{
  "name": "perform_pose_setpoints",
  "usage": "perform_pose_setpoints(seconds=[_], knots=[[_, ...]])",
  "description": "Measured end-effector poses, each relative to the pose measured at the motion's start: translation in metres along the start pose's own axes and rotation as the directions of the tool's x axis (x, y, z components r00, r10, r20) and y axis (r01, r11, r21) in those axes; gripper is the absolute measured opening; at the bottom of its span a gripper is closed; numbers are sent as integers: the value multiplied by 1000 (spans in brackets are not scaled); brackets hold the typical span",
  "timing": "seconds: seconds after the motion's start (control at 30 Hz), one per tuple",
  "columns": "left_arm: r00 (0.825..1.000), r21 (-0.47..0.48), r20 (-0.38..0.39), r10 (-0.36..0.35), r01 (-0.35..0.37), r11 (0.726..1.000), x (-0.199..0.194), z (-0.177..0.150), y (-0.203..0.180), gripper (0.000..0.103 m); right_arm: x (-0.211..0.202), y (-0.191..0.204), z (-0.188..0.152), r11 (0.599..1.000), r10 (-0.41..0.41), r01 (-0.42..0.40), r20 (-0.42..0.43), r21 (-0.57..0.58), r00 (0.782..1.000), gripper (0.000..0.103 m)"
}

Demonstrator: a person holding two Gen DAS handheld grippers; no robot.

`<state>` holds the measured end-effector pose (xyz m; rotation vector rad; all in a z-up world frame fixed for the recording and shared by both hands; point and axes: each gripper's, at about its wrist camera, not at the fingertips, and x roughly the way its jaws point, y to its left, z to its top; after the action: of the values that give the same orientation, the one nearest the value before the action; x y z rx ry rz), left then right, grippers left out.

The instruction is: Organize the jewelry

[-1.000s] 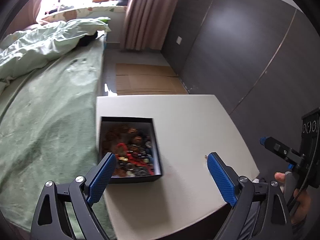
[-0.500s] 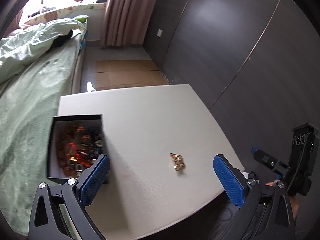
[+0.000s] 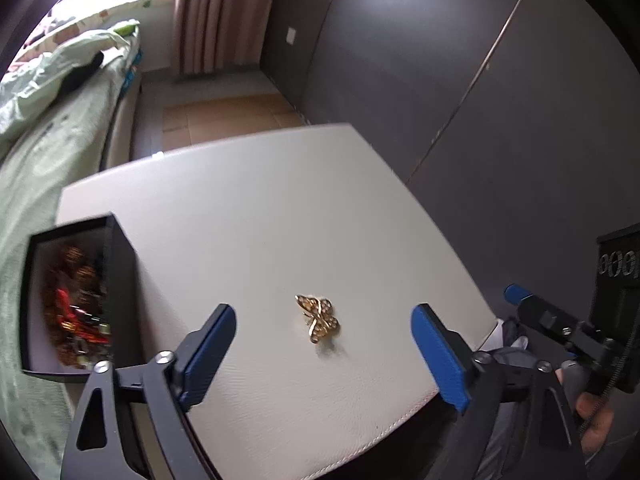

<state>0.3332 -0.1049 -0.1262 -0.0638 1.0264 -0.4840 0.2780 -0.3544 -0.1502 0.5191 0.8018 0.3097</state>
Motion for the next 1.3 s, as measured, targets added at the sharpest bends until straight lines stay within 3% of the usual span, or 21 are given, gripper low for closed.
perform_pose_setpoints(seconds=[0.23, 0.3, 0.53, 0.63, 0.73, 0.97, 1.3], knots=[[997, -3, -67, 25, -25, 1000, 36, -9, -1, 69, 1, -5, 0, 1000, 7, -7, -14, 11, 1000, 103], [996, -23, -82, 35, -37, 999, 44, -10, 3, 58, 4, -7, 1, 1000, 13, -13, -17, 22, 1000, 103], [993, -61, -101, 58, -65, 996, 61, -10, 5, 39, 5, -13, 1, 997, 52, -51, -19, 57, 998, 103], [992, -54, -92, 81, -87, 995, 63, -12, 1, 35, 6, -14, 1, 996, 61, -59, -20, 64, 998, 103], [991, -55, -94, 95, -100, 993, 63, -13, 0, 19, 6, -15, 0, 996, 63, -62, -21, 64, 998, 103], [993, -86, -105, 56, -65, 994, 59, -9, 4, 14, 6, -14, -1, 996, 62, -61, -21, 64, 998, 103], [998, -82, -38, 60, -63, 995, 16, 3, 13, 14, 9, -7, -2, 998, 41, -40, -33, 42, 999, 103]])
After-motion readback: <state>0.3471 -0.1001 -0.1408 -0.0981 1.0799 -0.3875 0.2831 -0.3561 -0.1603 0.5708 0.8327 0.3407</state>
